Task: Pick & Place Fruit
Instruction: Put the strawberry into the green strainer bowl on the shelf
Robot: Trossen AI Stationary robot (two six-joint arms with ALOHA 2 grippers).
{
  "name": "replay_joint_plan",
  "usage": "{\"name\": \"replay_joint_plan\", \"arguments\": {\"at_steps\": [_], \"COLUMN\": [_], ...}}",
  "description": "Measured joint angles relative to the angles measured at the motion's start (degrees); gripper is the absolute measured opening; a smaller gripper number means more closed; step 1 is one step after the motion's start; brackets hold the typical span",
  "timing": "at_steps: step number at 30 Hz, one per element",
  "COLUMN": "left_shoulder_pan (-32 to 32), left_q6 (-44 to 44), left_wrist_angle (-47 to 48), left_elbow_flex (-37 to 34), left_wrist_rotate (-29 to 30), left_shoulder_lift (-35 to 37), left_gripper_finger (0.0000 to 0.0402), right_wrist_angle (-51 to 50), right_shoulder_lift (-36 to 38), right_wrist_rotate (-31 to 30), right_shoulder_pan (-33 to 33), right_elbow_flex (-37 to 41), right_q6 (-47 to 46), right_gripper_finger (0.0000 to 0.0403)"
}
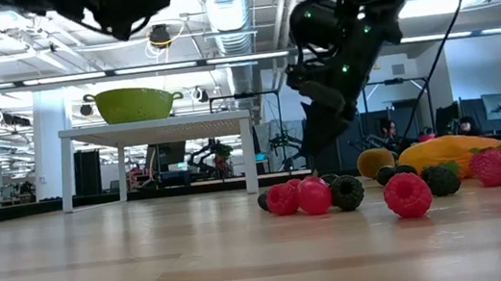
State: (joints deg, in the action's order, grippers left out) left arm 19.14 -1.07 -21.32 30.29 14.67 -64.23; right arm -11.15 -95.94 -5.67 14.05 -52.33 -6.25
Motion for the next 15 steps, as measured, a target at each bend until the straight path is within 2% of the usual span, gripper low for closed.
{"name": "replay_joint_plan", "arguments": {"at_steps": [7,15], "left_shoulder_pan": [-0.4,-0.3], "left_q6": [-0.1,0.1], "left_wrist_angle": [-1.9,-1.8], "left_elbow_flex": [-0.2,-0.2], "left_wrist_rotate": [0.0,0.0], "left_shoulder_lift": [0.0,0.0], "left_gripper_finger": [0.0214,0.0213], "right_wrist_angle": [-4.2,-3.8], "right_shoulder_lift": [-0.2,-7.0], "right_wrist_rotate": [0.0,0.2], "right_shoulder_pan": [2.8,3.6], "right_elbow_flex": [0.0,-0.3], "right_q6": [2.4,3.4], "right_gripper_finger": [0.0255,0.0254]}}
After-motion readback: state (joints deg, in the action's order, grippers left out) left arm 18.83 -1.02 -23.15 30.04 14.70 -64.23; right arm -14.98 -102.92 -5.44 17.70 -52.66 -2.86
